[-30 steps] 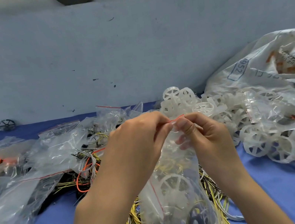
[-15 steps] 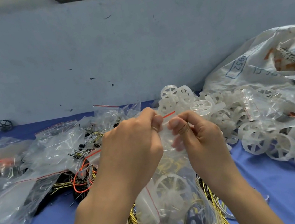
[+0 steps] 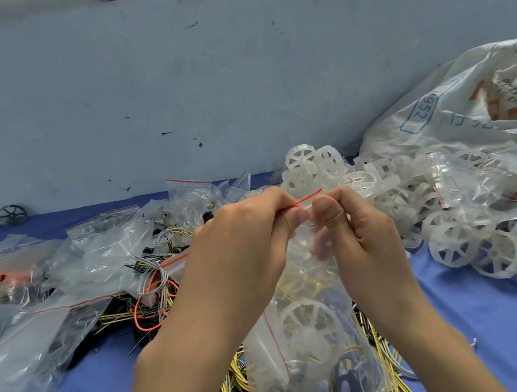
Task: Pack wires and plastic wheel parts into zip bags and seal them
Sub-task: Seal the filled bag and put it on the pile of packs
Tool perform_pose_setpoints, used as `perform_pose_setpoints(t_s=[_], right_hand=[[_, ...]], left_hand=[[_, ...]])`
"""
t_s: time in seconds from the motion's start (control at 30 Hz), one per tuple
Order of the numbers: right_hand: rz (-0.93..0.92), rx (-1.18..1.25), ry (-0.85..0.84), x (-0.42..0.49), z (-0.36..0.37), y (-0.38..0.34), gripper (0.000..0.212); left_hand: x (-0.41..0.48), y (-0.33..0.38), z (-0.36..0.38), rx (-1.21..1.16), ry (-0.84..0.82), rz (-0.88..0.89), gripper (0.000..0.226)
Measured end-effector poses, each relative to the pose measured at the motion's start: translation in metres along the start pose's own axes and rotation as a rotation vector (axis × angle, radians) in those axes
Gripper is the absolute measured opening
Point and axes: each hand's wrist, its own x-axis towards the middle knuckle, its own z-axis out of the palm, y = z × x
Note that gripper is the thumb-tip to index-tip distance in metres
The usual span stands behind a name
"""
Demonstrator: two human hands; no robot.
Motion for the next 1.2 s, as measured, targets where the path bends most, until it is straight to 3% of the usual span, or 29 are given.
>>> perform_pose_setpoints(t_s=[0.27,0.53,0.93,1.2], right_hand=[[0.025,0.07,-0.039,0.0005,0.0,0.0002,0.013],[0.093,0.186,-0.035,-0.001,0.0,-0.0019,0.008],[0.214,0.368,-0.047,0.0006,0.0028,-0.0049,0.014],[0.219,0.353,-0.016,0.0021,-0.0025,-0.0048,0.016]], left_hand=[[0.0008,-0.0082,-0.001,-0.108,-0.054,-0.057,0.027],[0.0011,-0.0079,0.0011,-0.119,0.019,-0.082,0.02],[0.0011,-0.0028,0.0029,-0.189,0.062,-0.091,0.026],[0.0013,-0.007,-0.0024,-0.172,-0.028,-0.129,0.024]])
